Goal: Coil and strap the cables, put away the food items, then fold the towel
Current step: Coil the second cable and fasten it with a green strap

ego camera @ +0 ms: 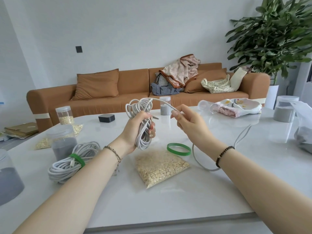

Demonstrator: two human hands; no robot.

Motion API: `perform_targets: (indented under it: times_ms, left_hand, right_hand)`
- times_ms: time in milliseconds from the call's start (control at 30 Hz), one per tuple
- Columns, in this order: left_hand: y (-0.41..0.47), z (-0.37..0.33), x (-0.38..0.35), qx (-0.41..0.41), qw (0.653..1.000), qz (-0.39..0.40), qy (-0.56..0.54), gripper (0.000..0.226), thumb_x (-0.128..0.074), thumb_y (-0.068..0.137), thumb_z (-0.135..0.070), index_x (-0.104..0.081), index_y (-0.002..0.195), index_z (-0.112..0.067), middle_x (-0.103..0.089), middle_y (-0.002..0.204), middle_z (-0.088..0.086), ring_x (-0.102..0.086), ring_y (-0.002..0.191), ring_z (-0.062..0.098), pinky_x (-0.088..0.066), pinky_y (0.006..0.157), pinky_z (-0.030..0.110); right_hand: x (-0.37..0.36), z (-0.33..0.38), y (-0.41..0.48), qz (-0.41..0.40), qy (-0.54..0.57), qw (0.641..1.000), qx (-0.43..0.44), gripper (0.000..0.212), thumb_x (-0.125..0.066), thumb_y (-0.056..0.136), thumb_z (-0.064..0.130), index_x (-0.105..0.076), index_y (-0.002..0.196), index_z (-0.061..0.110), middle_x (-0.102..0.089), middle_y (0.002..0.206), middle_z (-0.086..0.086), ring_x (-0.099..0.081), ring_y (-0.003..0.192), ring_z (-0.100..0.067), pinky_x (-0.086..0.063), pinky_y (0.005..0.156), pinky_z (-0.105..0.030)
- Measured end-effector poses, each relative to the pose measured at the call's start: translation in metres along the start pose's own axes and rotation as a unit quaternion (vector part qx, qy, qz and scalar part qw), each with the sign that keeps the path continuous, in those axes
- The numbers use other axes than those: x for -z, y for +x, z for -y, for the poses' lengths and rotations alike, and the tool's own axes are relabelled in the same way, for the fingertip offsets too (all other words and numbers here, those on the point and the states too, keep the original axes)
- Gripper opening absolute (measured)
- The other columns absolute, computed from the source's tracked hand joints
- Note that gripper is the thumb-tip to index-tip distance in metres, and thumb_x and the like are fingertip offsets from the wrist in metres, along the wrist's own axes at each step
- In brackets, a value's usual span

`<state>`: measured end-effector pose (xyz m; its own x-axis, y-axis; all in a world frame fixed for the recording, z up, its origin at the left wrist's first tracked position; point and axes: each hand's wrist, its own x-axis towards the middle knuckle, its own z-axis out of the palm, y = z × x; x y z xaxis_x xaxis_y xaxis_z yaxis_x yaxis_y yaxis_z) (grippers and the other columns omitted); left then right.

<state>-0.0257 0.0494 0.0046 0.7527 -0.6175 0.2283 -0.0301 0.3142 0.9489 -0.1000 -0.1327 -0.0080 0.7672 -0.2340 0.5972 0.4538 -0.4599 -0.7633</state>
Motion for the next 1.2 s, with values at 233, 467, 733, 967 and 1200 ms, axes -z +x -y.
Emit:
perform_targets:
  times_ms: [233,467,733,967,1200]
  left_hand:
    - [-0.003,0.008,-0.006,0.004,0.996,0.053,0.065,0.015,-0.061,0.078,-0.020,-0.050,0.079,-0.009,-0.049,0.063,0.012,-0.041,0.049,0.020,-0.038,0.048,0.026]
    - [-0.007,0.011,-0.010,0.020,0.988,0.118,0.093,0.028,-0.064,0.072,-0.021,-0.056,0.094,-0.005,-0.049,0.063,0.012,-0.042,0.047,0.018,-0.037,0.049,0.025]
    - [-0.011,0.012,-0.024,-0.022,0.974,0.152,0.167,0.018,-0.066,0.077,-0.013,-0.053,0.088,-0.007,-0.046,0.070,0.018,-0.042,0.049,0.021,-0.040,0.048,0.026]
    - [-0.007,0.011,-0.018,-0.072,0.983,0.059,0.157,0.037,-0.069,0.070,-0.028,-0.063,0.100,-0.007,-0.049,0.079,0.022,-0.045,0.052,0.023,-0.035,0.057,0.034]
    - [-0.008,0.008,-0.019,-0.100,0.977,0.023,0.189,0.011,-0.063,0.081,-0.019,-0.072,0.087,-0.021,-0.049,0.063,0.016,-0.046,0.052,0.024,-0.037,0.061,0.044]
  right_hand:
    - [0.007,0.008,-0.003,-0.050,0.021,0.998,0.037,0.041,-0.049,0.103,0.042,-0.063,0.087,0.007,-0.034,0.057,0.011,-0.033,0.055,-0.006,-0.028,0.054,-0.020]
    - [0.011,0.011,0.002,-0.100,0.103,0.989,0.039,0.041,-0.047,0.101,0.042,-0.038,0.070,0.016,-0.031,0.069,-0.004,-0.028,0.060,-0.010,-0.024,0.053,-0.021]
    - [0.002,0.007,-0.003,0.007,-0.042,0.999,0.032,0.043,-0.049,0.106,0.032,-0.050,0.065,0.017,-0.034,0.055,0.012,-0.032,0.058,-0.008,-0.026,0.055,-0.024]
    - [-0.001,-0.001,-0.004,0.031,-0.120,0.992,0.025,0.046,-0.050,0.104,0.033,-0.047,0.064,0.009,-0.040,0.055,0.005,-0.035,0.054,-0.009,-0.030,0.057,-0.029]
    - [-0.005,-0.002,-0.008,0.071,-0.154,0.985,0.026,0.047,-0.051,0.103,0.037,-0.050,0.065,0.010,-0.042,0.047,0.011,-0.039,0.051,-0.008,-0.031,0.054,-0.024]
